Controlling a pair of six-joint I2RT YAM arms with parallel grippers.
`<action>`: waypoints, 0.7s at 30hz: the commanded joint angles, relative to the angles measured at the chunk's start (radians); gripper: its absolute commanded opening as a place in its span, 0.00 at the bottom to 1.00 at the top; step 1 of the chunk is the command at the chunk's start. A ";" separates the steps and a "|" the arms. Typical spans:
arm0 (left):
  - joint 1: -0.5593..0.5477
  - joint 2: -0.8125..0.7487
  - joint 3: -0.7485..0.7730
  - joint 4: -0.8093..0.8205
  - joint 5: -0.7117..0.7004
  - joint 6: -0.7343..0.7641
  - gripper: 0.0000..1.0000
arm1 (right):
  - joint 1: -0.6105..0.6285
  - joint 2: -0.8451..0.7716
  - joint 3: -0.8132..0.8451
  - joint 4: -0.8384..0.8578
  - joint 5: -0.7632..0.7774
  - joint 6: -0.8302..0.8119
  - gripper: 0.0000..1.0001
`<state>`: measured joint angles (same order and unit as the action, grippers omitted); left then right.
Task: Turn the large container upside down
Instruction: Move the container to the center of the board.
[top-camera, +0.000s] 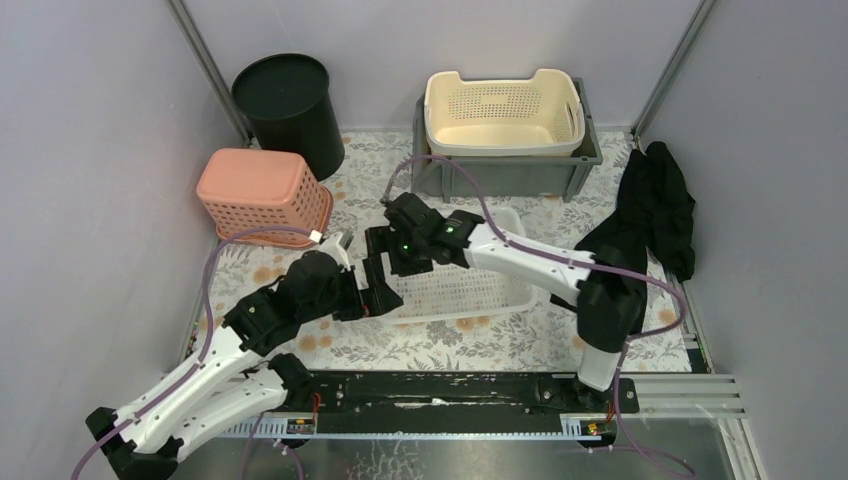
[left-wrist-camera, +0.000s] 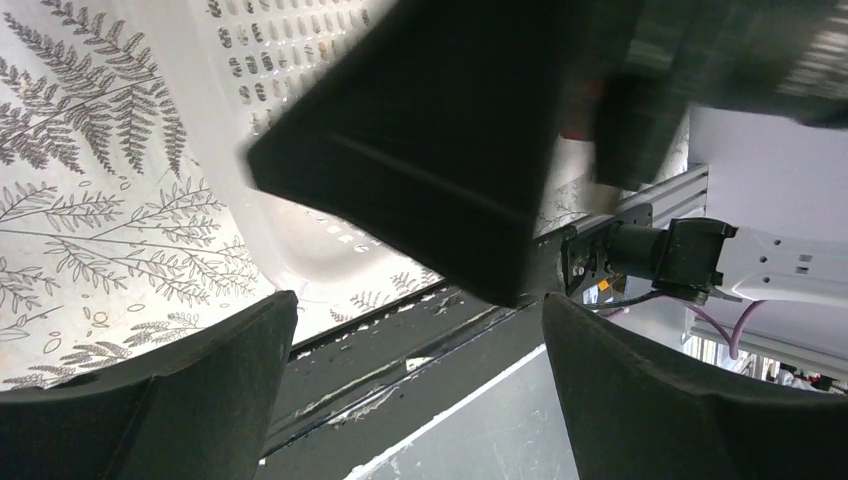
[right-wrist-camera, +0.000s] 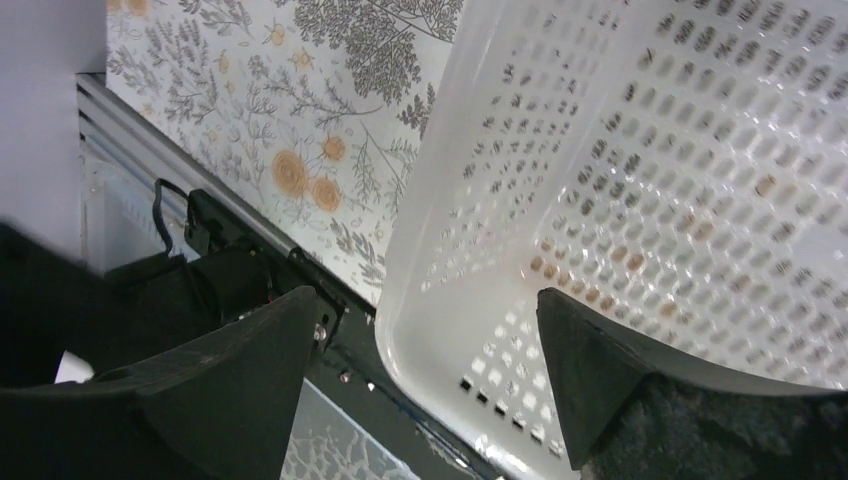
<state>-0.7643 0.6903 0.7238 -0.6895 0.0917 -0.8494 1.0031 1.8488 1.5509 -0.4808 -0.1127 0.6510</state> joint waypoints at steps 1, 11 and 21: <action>-0.003 -0.020 0.010 -0.025 -0.038 0.003 1.00 | 0.002 -0.172 -0.097 0.009 0.048 -0.021 0.89; -0.004 0.024 -0.066 0.144 -0.093 -0.082 1.00 | 0.001 -0.469 -0.355 -0.064 0.141 -0.047 0.99; -0.004 0.290 0.029 0.253 -0.062 -0.043 1.00 | -0.002 -0.555 -0.473 -0.024 0.163 -0.064 0.99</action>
<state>-0.7643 0.9005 0.6910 -0.5373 0.0242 -0.9077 1.0019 1.3319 1.1049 -0.5465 0.0265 0.6029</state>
